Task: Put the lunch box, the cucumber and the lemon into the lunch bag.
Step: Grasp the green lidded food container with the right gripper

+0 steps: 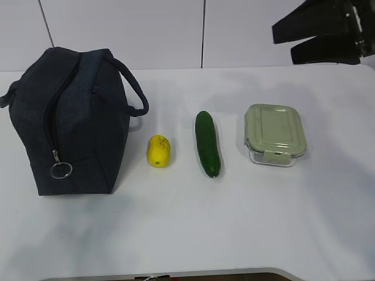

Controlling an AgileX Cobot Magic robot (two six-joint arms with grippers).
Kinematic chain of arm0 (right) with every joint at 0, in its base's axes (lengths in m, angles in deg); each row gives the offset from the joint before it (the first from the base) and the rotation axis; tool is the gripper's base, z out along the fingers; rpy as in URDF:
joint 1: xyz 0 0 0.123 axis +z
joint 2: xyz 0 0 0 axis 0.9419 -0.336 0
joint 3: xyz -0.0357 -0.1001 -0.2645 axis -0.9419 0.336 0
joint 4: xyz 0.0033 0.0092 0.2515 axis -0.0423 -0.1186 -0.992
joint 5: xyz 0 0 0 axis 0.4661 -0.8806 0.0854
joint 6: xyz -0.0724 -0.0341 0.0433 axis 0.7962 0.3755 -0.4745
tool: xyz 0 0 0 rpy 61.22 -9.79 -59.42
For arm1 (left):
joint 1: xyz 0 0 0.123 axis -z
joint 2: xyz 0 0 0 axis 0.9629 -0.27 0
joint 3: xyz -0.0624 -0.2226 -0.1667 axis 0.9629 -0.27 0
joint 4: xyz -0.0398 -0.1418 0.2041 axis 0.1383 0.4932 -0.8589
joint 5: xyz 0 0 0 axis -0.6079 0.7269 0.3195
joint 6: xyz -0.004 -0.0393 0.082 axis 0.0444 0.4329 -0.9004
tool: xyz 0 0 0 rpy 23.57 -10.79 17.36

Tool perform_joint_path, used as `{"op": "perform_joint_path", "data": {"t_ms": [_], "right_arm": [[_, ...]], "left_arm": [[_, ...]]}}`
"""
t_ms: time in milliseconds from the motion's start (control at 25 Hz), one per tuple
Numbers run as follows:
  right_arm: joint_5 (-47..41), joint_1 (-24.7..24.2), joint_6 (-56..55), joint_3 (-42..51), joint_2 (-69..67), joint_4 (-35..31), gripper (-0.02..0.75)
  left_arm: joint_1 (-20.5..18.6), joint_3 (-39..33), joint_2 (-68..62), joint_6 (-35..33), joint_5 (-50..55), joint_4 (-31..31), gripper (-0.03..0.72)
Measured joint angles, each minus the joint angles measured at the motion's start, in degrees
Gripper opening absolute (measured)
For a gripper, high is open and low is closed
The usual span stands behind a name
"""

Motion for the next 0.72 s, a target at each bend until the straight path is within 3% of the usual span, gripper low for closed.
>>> {"op": "perform_joint_path", "data": {"t_ms": [120, 320, 720], "right_arm": [[-0.69, -5.94, 3.85, -0.09, -3.36, -5.75, 0.568], [-0.69, -11.99, 6.58, -0.23, -7.97, -6.73, 0.568], [-0.57, -12.89, 10.89, -0.27, -17.27, -3.99, 0.568]], "left_arm": [[0.00, 0.00, 0.00, 0.00, 0.00, 0.00, 0.351], [0.00, 0.00, 0.00, 0.00, 0.00, 0.00, 0.351], [0.00, 0.00, 0.00, 0.00, 0.00, 0.00, 0.351]]}}
